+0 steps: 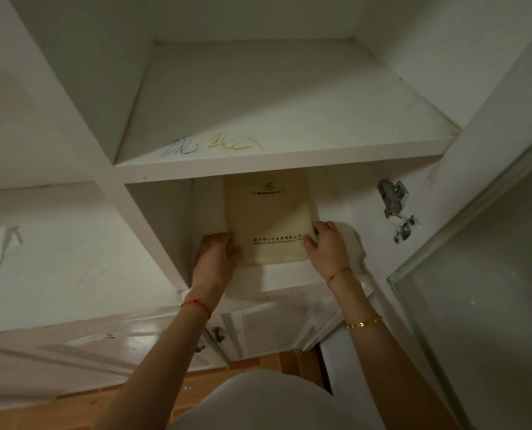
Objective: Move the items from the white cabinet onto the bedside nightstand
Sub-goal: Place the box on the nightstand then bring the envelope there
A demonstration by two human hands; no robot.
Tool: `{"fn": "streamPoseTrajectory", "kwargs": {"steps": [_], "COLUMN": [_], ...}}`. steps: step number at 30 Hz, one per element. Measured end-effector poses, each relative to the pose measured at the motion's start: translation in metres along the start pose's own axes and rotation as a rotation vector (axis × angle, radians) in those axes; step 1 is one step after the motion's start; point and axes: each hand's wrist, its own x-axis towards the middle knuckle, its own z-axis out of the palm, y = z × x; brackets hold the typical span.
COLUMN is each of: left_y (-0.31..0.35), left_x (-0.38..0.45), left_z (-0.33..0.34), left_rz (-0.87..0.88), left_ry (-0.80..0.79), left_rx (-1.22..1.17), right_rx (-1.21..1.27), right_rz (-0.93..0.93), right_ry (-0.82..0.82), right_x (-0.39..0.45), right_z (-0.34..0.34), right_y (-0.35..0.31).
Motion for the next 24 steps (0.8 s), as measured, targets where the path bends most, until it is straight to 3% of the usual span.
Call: {"fn": "streamPoseTrajectory", "kwargs": {"steps": [16, 24], "left_y": [0.005, 0.001], "left_x": [-0.127, -0.142], "left_z": [-0.006, 0.004], "left_rz": [-0.042, -0.134], "left_ry": [0.110, 0.175], "left_rx": [-0.156, -0.253], "right_rx": [0.168, 0.301], "right_rz": [0.017, 0.104], "right_ry": [0.060, 0.019], "right_x": [-0.130, -0.138], "right_z": [-0.007, 0.001], "right_y": [0.026, 0.028]}}
